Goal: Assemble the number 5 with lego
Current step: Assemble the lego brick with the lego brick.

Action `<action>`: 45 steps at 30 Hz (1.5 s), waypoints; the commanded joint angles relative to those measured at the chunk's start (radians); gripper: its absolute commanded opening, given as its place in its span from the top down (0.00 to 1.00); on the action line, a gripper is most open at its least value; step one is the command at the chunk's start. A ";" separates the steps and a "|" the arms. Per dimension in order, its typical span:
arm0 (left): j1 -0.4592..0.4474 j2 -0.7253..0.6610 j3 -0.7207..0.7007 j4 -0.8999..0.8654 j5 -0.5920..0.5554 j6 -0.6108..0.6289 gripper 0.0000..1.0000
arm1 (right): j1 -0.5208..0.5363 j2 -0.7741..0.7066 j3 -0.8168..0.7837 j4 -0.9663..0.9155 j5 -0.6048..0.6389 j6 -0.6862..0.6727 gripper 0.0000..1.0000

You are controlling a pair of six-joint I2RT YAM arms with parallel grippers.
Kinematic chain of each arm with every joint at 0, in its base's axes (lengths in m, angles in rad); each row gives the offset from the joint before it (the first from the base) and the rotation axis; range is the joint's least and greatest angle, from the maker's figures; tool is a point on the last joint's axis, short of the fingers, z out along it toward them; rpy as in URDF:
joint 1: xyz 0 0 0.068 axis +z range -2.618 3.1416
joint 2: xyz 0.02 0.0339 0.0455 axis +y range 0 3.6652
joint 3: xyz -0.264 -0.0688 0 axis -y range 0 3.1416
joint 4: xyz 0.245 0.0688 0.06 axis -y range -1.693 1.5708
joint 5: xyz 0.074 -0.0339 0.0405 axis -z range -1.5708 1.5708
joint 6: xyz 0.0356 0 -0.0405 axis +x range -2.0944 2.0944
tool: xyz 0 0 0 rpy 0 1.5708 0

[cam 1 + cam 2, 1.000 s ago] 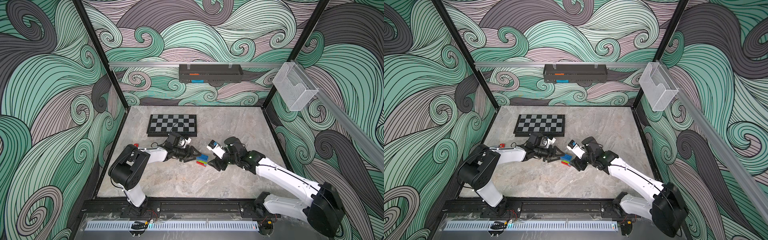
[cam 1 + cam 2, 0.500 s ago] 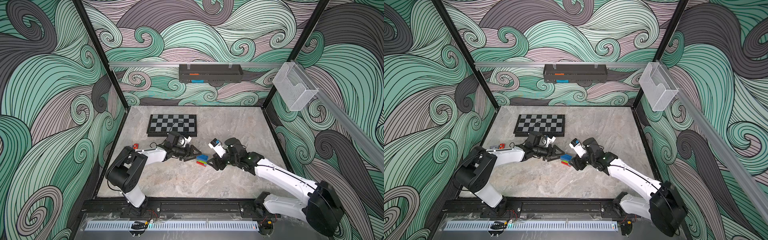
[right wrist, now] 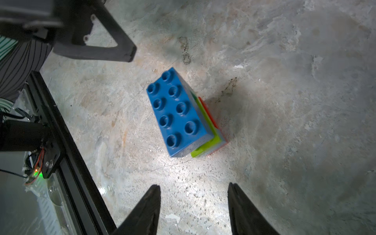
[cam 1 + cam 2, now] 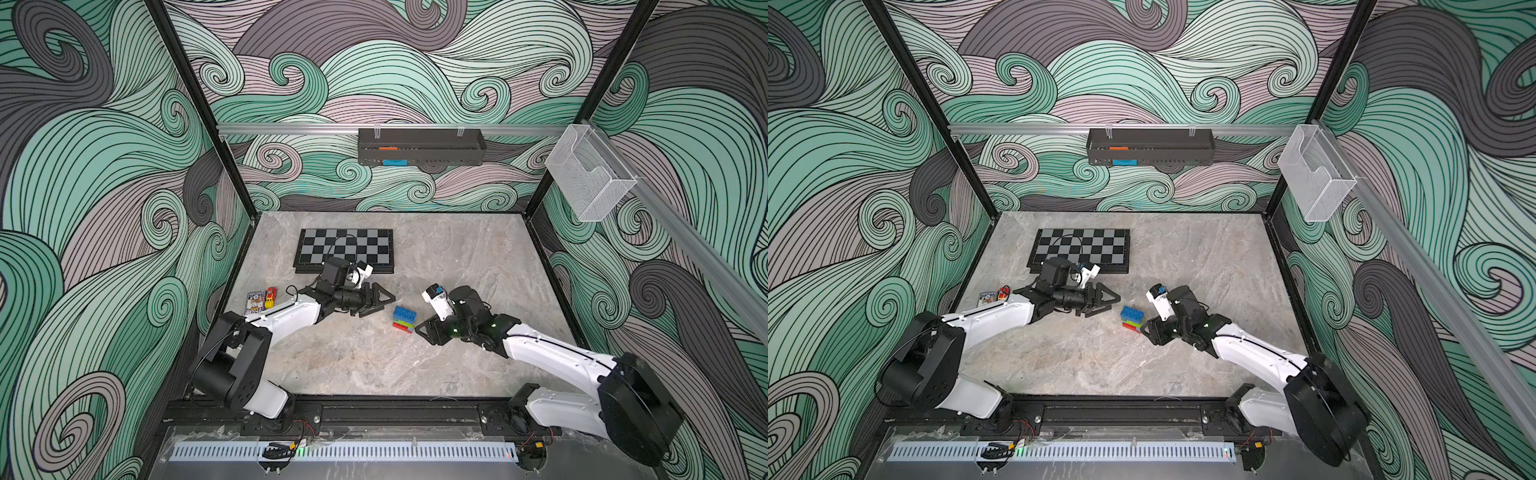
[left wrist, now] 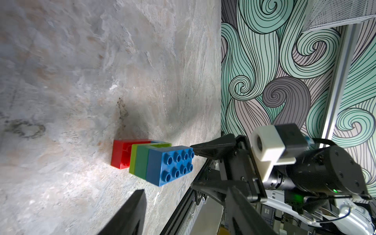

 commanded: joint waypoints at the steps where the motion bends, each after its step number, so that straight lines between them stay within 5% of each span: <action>1: 0.018 -0.033 -0.012 -0.073 -0.024 0.038 0.34 | -0.068 0.035 -0.021 0.082 -0.075 0.190 0.46; 7: 0.031 -0.044 -0.022 -0.084 -0.027 0.045 0.34 | -0.170 0.038 -0.107 0.187 -0.200 0.333 0.46; 16: 0.035 -0.045 -0.020 -0.106 -0.029 0.059 0.34 | -0.188 0.208 -0.064 0.236 -0.292 0.435 0.43; 27: 0.039 -0.046 -0.019 -0.126 -0.038 0.080 0.34 | -0.220 0.299 -0.132 0.525 -0.394 0.556 0.39; 45: 0.044 -0.032 -0.017 -0.122 -0.032 0.082 0.35 | -0.221 0.355 -0.087 0.460 -0.406 0.523 0.41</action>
